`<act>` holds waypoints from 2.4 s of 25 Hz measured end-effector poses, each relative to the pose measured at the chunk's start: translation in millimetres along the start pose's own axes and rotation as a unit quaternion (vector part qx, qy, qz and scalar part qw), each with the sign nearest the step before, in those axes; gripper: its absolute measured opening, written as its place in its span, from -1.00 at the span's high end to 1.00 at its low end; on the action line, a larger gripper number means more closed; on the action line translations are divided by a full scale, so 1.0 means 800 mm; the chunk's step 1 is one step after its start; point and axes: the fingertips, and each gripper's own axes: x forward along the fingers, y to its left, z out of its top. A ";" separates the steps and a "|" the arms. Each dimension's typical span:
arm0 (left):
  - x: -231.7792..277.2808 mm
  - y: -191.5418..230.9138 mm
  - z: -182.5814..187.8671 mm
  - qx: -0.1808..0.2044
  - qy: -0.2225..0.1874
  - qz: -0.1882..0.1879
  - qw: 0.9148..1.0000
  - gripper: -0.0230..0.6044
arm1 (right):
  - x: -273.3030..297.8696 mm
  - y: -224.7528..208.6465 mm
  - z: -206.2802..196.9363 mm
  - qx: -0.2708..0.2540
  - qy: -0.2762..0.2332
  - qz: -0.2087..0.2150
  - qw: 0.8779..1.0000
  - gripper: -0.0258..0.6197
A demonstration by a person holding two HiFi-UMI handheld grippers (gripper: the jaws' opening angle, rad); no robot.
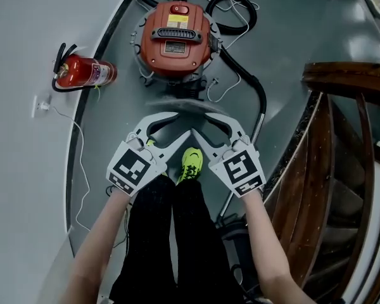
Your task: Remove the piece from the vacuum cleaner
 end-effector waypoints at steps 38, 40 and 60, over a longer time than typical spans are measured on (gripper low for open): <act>0.092 0.087 -0.126 0.058 0.130 0.001 0.990 0.29 | 0.107 -0.063 -0.090 -0.115 0.137 -0.006 0.984 0.29; 0.095 0.090 -0.129 0.058 0.135 0.001 0.989 0.29 | 0.110 -0.065 -0.094 -0.120 0.142 -0.009 0.983 0.29; 0.105 0.102 -0.139 0.063 0.157 -0.014 0.986 0.44 | 0.121 -0.073 -0.112 -0.123 0.167 -0.006 0.978 0.47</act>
